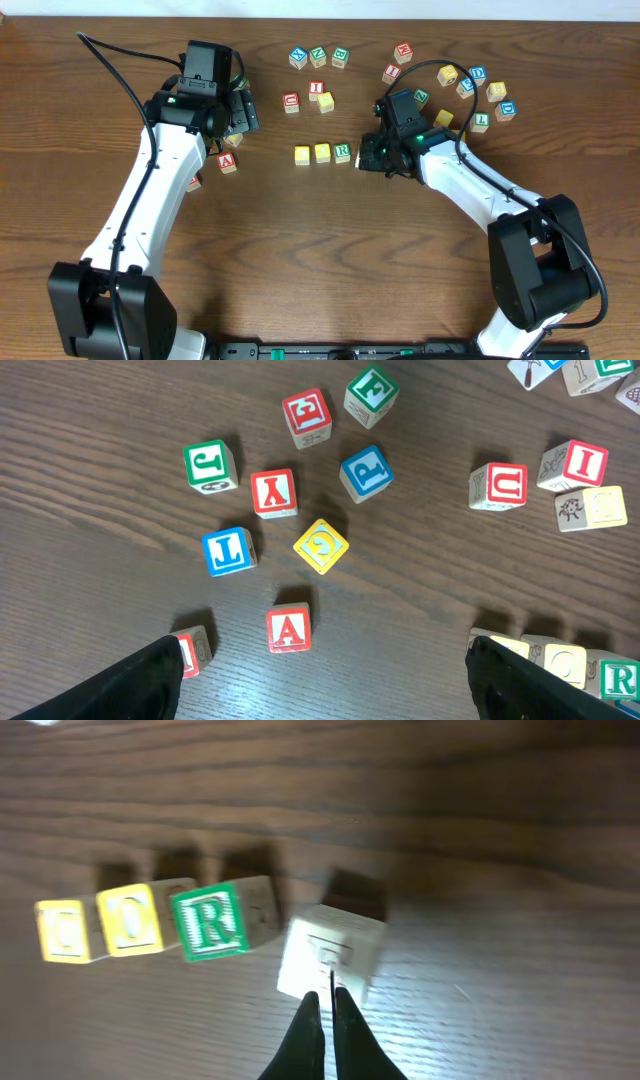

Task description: Spell out CORL

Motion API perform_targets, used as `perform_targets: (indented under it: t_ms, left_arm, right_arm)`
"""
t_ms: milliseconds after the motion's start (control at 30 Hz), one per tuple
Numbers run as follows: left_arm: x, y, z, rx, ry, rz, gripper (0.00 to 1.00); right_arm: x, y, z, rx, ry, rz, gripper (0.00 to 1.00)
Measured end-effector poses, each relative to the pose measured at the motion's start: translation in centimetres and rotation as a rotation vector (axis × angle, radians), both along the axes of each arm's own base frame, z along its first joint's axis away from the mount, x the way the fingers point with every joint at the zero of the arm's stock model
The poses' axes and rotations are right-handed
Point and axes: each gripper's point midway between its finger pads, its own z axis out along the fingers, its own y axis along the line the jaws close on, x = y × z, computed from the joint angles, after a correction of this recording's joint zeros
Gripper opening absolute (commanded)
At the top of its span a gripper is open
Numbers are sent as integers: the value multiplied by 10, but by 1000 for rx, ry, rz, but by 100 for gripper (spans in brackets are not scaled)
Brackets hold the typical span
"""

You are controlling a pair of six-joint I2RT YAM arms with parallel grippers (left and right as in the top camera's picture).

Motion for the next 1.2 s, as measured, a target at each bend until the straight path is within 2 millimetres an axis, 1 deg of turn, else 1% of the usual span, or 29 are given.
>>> perform_targets:
  t_ms: [167, 333, 567, 1200]
  left_arm:
    - [0, 0, 0, 0, 0, 0, 89]
    - [1, 0, 1, -1, -7, 0, 89]
    - [2, 0, 1, -2, -10, 0, 89]
    - [2, 0, 1, -2, -10, 0, 89]
  right_arm:
    - [1, -6, -1, -16, 2, -25, 1]
    - [3, -6, -1, -17, -4, -34, 1]
    - [2, -7, -14, -27, 22, -37, 1]
    - [5, -8, -15, -22, 19, -43, 1]
